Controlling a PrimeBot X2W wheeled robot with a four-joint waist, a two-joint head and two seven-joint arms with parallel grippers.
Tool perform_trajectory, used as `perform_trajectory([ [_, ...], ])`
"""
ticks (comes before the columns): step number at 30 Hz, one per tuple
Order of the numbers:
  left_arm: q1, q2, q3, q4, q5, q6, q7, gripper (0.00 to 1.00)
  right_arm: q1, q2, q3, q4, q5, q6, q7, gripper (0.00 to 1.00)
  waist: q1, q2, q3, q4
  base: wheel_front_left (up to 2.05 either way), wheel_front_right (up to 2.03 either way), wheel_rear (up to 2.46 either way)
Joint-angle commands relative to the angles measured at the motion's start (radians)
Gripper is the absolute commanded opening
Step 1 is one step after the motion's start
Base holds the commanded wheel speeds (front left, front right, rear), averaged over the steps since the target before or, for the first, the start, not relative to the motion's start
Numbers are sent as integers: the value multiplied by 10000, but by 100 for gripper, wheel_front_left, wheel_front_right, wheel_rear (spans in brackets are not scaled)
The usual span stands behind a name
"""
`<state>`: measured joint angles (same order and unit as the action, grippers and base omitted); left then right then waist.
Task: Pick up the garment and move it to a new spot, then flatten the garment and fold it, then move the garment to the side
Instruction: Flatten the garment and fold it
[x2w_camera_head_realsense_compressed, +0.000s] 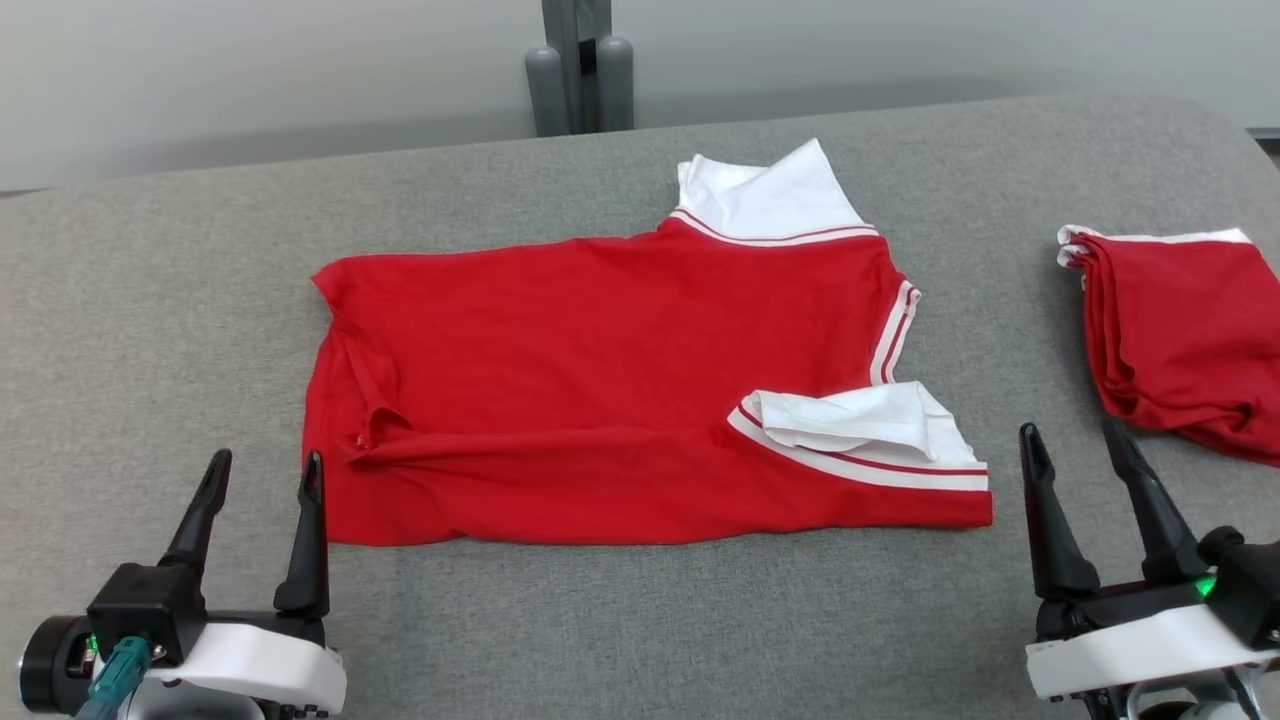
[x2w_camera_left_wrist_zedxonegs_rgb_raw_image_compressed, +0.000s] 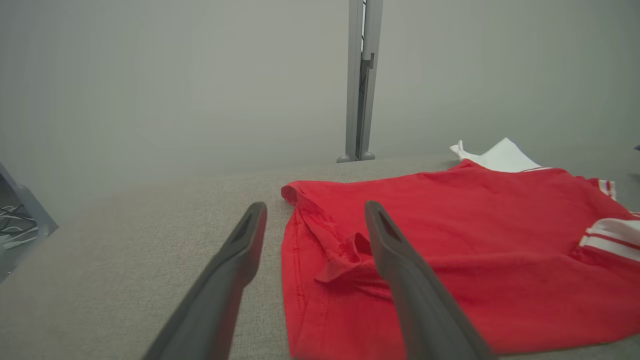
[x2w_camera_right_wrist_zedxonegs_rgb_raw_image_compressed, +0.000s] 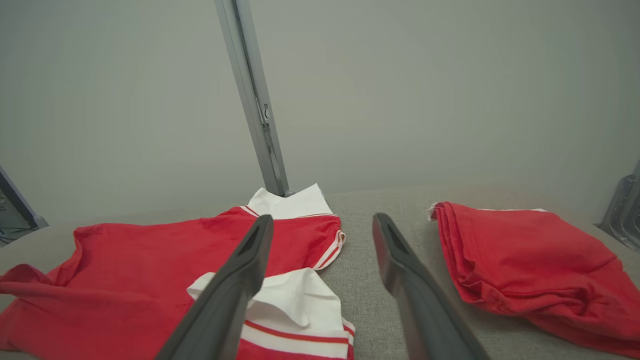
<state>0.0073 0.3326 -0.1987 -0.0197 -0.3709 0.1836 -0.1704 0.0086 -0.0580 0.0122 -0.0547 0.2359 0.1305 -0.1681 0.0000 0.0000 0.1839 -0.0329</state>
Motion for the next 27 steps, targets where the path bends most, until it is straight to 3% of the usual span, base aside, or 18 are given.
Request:
perform_trajectory([
  [1, -228, 39, -7, 245, -111, -96, 89, 100, -128, -112, 41, 323, -19, 5, -93, 100, 0, 0, 135, -108, 0, 0, 0],
  [11, -770, -187, -84, 2306, -800, -693, 166, 100, -1129, -229, 684, 2990, 390, 3, -544, 100, 0, 0, 933, -267, 0, 0, 0],
  [20, -1645, -297, -55, 3726, -1277, -1262, 146, 100, -2215, -329, 1390, 4359, 831, 3, -768, 100, 0, 0, 1444, -267, 0, 0, 0],
  [21, -1715, -282, -76, 3874, -1319, -1342, 211, 75, -2307, -353, 1477, 4520, 912, 3, -798, 100, 0, 0, 1472, -271, 0, 0, 0],
  [23, -1809, -304, -74, 4153, -1482, -1505, 322, 9, -2476, -390, 1693, 4837, 1089, 3, -814, 100, 0, 0, 1527, -277, 0, 0, 0],
  [24, -1841, -284, -126, 4304, -1525, -1617, 441, 0, -2541, -400, 1784, 5001, 1209, 3, -761, 47, 0, 0, 1549, -279, 0, 0, 0],
  [25, -1858, -320, -151, 4445, -1647, -1701, 561, 0, -2635, -436, 1852, 5150, 1277, 3, -722, 27, 0, 0, 1569, -280, 0, 0, 0],
  [26, -1879, -317, -165, 4567, -1656, -1743, 594, 0, -2718, -459, 1927, 5258, 1395, 3, -739, 0, 0, 0, 1583, -281, 0, 0, 0],
  [27, -1877, -277, -179, 4666, -1683, -1801, 648, 0, -2740, -479, 1994, 5380, 1513, 3, -743, 0, 0, 0, 1588, -278, 0, 0, 0],
])
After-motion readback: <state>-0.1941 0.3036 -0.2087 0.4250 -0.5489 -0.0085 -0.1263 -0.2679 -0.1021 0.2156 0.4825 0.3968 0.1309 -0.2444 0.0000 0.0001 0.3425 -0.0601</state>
